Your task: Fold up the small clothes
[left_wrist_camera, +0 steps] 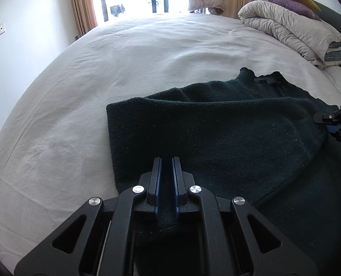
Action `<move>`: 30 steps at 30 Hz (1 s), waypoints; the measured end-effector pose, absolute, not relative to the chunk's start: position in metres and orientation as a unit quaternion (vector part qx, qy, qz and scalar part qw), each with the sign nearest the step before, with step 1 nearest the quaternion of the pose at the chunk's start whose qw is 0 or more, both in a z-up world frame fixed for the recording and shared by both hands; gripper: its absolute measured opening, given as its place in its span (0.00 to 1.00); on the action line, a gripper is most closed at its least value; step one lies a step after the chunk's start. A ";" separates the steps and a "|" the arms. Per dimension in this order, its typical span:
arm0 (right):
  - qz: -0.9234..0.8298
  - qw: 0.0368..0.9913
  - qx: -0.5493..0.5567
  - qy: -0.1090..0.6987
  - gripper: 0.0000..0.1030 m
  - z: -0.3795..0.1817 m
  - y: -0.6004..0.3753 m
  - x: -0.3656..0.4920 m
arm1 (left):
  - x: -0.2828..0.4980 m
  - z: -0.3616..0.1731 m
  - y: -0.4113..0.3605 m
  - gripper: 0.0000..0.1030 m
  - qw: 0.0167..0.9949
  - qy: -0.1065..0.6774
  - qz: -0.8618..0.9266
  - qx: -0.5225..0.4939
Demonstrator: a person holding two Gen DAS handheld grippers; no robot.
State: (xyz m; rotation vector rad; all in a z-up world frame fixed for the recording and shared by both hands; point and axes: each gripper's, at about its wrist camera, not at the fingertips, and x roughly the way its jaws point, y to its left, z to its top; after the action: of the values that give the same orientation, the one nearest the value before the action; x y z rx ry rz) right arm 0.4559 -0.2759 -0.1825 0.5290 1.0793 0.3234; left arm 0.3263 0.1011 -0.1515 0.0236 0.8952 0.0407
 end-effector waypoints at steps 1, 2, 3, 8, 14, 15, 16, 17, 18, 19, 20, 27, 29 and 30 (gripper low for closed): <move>0.157 0.812 0.240 0.508 0.37 -0.181 -0.272 0.453 | 0.326 -0.152 0.101 0.08 0.901 0.432 0.020 0.013; 0.165 0.812 0.231 0.510 0.37 -0.180 -0.267 0.450 | 0.331 -0.155 0.100 0.08 0.901 0.433 0.019 0.014; 0.173 0.810 0.222 0.514 0.37 -0.180 -0.262 0.449 | 0.331 -0.154 0.100 0.08 0.901 0.433 0.018 0.013; 0.158 0.815 0.193 0.522 0.08 -0.176 -0.258 0.450 | 0.332 -0.155 0.098 0.08 0.900 0.436 0.012 0.026; 0.156 0.817 0.240 0.501 0.07 -0.163 -0.284 0.444 | 0.332 -0.154 0.098 0.08 0.896 0.442 -0.012 0.046; 0.156 0.816 0.243 0.501 0.07 -0.161 -0.285 0.441 | 0.332 -0.155 0.098 0.08 0.895 0.443 -0.016 0.049; 0.156 0.812 0.252 0.503 0.07 -0.162 -0.288 0.438 | 0.332 -0.155 0.098 0.08 0.894 0.444 -0.019 0.052; 0.156 0.804 0.267 0.507 0.07 -0.164 -0.291 0.436 | 0.333 -0.155 0.098 0.08 0.893 0.445 -0.022 0.055; 0.156 0.797 0.281 0.511 0.07 -0.167 -0.294 0.435 | 0.333 -0.154 0.098 0.08 0.892 0.447 -0.025 0.056; 0.155 0.790 0.295 0.515 0.07 -0.169 -0.299 0.436 | 0.334 -0.154 0.098 0.08 0.891 0.449 -0.029 0.056; 0.153 0.786 0.303 0.517 0.07 -0.170 -0.302 0.436 | 0.334 -0.154 0.099 0.08 0.890 0.451 -0.034 0.056; 0.116 0.774 0.294 0.549 0.12 -0.195 -0.304 0.448 | 0.345 -0.149 0.114 0.08 0.873 0.479 -0.086 0.031; 0.108 0.782 0.297 0.536 0.36 -0.186 -0.306 0.441 | 0.343 -0.143 0.128 0.08 0.875 0.472 -0.101 -0.011; 0.104 0.792 0.289 0.527 0.41 -0.180 -0.307 0.438 | 0.340 -0.139 0.135 0.08 0.879 0.465 -0.102 -0.028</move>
State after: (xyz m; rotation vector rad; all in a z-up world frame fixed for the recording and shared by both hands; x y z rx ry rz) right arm 0.4376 -0.3070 -0.1797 0.6222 1.1328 0.2245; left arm 0.3404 0.1348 -0.1391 -0.0574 0.9702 -0.2135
